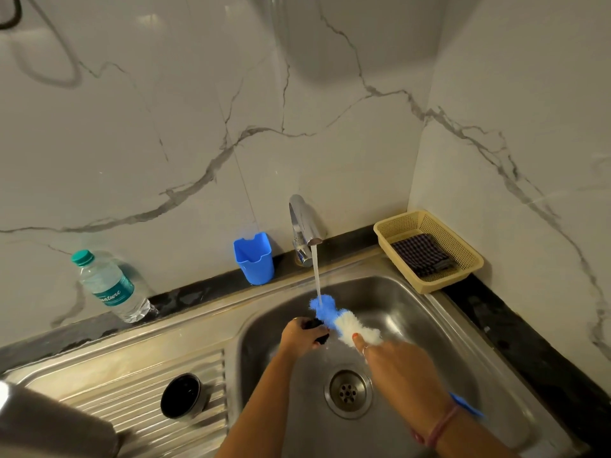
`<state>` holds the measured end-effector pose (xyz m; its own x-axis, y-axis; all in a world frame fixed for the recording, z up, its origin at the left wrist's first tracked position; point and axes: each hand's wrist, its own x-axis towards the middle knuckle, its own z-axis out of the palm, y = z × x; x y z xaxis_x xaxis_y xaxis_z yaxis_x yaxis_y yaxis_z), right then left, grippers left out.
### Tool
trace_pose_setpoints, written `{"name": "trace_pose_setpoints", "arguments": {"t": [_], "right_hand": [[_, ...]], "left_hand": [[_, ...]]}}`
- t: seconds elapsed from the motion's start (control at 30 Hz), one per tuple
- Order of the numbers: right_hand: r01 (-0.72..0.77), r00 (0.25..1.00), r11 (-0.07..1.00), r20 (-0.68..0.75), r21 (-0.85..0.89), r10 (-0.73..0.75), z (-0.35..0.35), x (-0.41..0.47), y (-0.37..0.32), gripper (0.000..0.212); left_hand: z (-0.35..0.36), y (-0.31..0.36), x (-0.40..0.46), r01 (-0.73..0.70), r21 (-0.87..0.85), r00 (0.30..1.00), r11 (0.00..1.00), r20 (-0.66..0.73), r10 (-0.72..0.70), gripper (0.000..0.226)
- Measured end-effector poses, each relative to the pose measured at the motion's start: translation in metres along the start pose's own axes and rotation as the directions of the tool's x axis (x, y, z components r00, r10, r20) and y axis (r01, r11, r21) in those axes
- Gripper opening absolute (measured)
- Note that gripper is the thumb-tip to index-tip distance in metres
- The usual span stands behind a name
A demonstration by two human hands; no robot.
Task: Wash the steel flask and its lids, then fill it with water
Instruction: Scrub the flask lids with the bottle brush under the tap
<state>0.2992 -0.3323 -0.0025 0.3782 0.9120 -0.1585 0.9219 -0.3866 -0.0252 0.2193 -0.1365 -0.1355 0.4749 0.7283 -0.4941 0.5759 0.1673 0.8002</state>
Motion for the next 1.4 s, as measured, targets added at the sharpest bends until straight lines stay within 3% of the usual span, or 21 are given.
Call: {"name": "trace_pose_setpoints", "arguments": {"t": [0.17,0.33,0.5,0.73,0.8,0.93,1.03,1.07,1.13,1.23,1.4], "right_hand": [[-0.012,1.000,1.000,-0.021,0.023,0.012,0.005,0.023,0.013,0.056],[0.007,0.999,0.986,-0.039,0.165,-0.001,0.019,0.013,0.024,0.063],[-0.156,0.988,0.904,0.056,0.397,0.146,0.019,-0.009,0.044,0.054],[-0.257,0.966,0.817,0.137,0.516,0.218,0.034,-0.020,0.054,0.055],[-0.269,0.963,0.805,0.157,0.529,0.219,0.040,-0.021,0.057,0.056],[-0.287,0.958,0.790,0.178,0.543,0.225,0.047,-0.022,0.059,0.057],[-0.289,0.957,0.790,0.179,0.541,0.228,0.050,-0.020,0.058,0.059],[-0.287,0.958,0.793,0.176,0.537,0.227,0.050,-0.019,0.057,0.059],[-0.282,0.959,0.796,0.172,0.535,0.225,0.053,-0.018,0.055,0.058],[-0.273,0.962,0.797,0.167,0.539,0.216,0.056,-0.016,0.054,0.059],[-0.293,0.956,0.787,0.170,0.542,0.238,0.060,-0.017,0.058,0.060]], "left_hand": [[0.011,0.006,-0.011,0.048,-0.191,0.998,0.980,0.042,-0.041,0.021],[0.005,0.010,-0.014,0.160,-0.608,0.986,0.777,0.059,-0.157,0.024],[0.011,0.012,-0.022,0.286,-0.709,0.957,0.645,0.180,-0.226,0.031],[0.017,0.023,-0.016,0.357,-0.818,0.930,0.450,0.266,-0.255,0.044],[0.012,0.020,-0.014,0.353,-0.779,0.931,0.519,0.239,-0.275,0.043],[-0.002,0.017,-0.013,0.275,-0.549,0.960,0.789,0.121,-0.251,0.042],[-0.010,0.019,-0.015,0.137,-0.096,0.990,0.986,-0.015,-0.139,0.036],[-0.012,0.019,-0.018,0.080,0.046,0.996,0.996,-0.049,-0.078,0.035],[-0.014,0.018,-0.019,-0.005,0.190,0.998,0.982,-0.068,0.018,0.055],[-0.014,0.022,-0.020,-0.108,0.271,0.991,0.956,-0.046,0.125,0.096],[-0.031,0.043,-0.018,-0.264,0.428,0.964,0.864,0.132,0.229,0.125]]}}
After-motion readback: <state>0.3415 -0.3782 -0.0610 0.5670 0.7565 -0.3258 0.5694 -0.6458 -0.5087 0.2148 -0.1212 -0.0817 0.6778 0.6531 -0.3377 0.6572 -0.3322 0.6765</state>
